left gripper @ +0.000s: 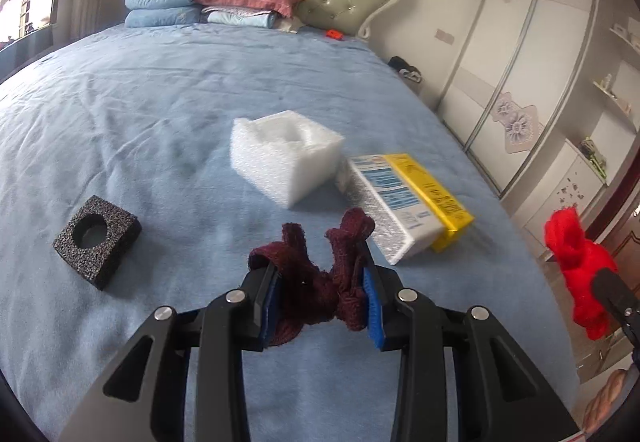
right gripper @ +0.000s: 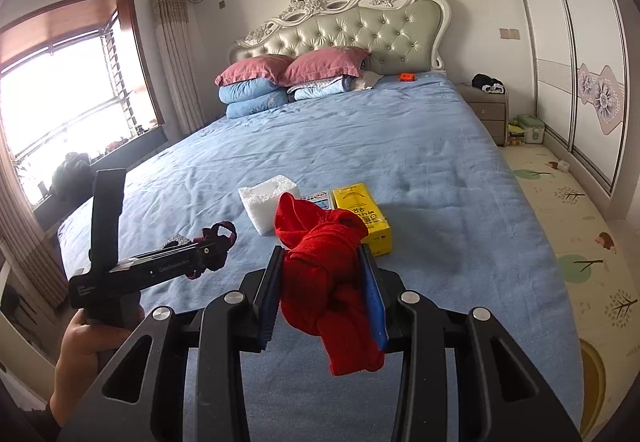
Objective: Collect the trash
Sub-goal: 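Carry both cloths over the yellow bucket and open both tools to drop them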
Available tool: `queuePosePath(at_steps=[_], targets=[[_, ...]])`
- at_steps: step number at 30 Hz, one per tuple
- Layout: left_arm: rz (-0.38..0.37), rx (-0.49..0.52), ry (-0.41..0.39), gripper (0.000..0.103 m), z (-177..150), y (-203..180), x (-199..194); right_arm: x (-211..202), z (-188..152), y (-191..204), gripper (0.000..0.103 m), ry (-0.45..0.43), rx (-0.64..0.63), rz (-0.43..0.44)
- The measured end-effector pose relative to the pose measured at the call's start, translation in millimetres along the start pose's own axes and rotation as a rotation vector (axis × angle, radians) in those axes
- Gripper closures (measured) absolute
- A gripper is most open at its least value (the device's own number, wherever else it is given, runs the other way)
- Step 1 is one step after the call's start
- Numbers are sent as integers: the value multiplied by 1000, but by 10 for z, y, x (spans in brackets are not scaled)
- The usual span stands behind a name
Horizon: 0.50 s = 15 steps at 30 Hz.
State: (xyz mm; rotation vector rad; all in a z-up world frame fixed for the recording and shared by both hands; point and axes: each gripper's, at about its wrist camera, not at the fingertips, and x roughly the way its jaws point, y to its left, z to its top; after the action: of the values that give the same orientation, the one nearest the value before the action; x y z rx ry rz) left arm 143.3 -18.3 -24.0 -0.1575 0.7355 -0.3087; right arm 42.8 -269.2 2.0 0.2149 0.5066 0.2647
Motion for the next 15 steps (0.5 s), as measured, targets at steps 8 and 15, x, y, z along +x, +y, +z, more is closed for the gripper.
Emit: queuePosePath(at_steps=[8,15], targets=[[-92,138,-29,68,-38,-811,-140,-441,-57,-322,67,-67,32,-76],[-195,222,-5,68,-144,-1563,-71,-864,-115,-801,67,-128,78,-170]])
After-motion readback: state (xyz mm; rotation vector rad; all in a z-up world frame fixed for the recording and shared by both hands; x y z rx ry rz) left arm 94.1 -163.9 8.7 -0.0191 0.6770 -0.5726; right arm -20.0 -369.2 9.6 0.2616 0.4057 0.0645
